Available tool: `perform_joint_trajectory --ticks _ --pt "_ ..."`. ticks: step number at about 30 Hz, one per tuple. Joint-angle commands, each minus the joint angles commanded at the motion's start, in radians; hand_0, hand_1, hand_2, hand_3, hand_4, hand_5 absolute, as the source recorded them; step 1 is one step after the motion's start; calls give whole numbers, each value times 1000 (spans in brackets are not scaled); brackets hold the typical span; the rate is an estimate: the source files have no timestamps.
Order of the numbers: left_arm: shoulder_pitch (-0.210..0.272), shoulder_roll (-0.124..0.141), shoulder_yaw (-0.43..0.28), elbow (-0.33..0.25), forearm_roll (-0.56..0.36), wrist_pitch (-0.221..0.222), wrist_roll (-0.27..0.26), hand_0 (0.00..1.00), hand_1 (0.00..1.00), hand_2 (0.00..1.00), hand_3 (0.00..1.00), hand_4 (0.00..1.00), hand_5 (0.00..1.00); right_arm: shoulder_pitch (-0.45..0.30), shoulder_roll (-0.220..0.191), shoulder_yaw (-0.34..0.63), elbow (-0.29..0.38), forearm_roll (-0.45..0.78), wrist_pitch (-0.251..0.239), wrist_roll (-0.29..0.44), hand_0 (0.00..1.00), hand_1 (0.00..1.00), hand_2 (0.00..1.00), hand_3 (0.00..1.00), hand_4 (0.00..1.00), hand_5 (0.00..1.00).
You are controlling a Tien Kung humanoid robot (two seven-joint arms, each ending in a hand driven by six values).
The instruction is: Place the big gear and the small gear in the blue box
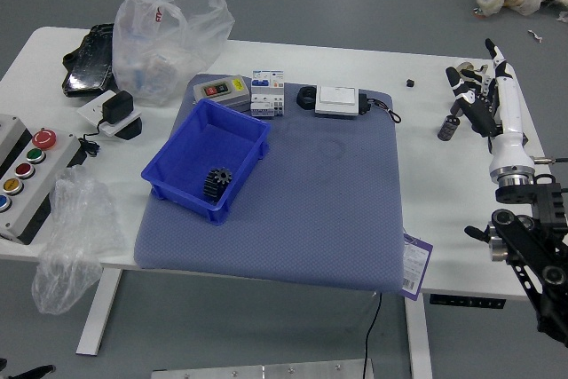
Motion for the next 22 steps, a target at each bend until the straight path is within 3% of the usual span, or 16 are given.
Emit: perform_joint_trajectory --ticks 7,8,10,13,14,22 --pt "17 27 127 20 -117 -1 -72 622 297 402 701 740 521 -65 21 20 48 42 23 -6 682 693 998 998 925 737" --pt "18 28 138 22 -127 -1 -77 621 306 405 702 740 523 -68 26 18 48 51 27 -6 681 692 953 925 925 730" --pt "19 28 157 24 -147 1 -88 621 306 405 702 740 523 -69 33 9 48 70 33 -7 681 692 953 925 925 730" --pt "20 26 166 26 -161 4 -94 621 306 405 702 740 523 -67 41 -8 52 106 41 -3 681 692 953 925 925 730" --pt "20 25 168 26 -163 4 -96 625 373 446 702 740 523 -67 43 -13 54 118 43 -2 676 691 910 878 914 584" --pt "6 -5 183 29 -171 6 -112 625 373 446 702 740 523 -74 29 5 72 145 32 5 676 691 910 878 914 584"
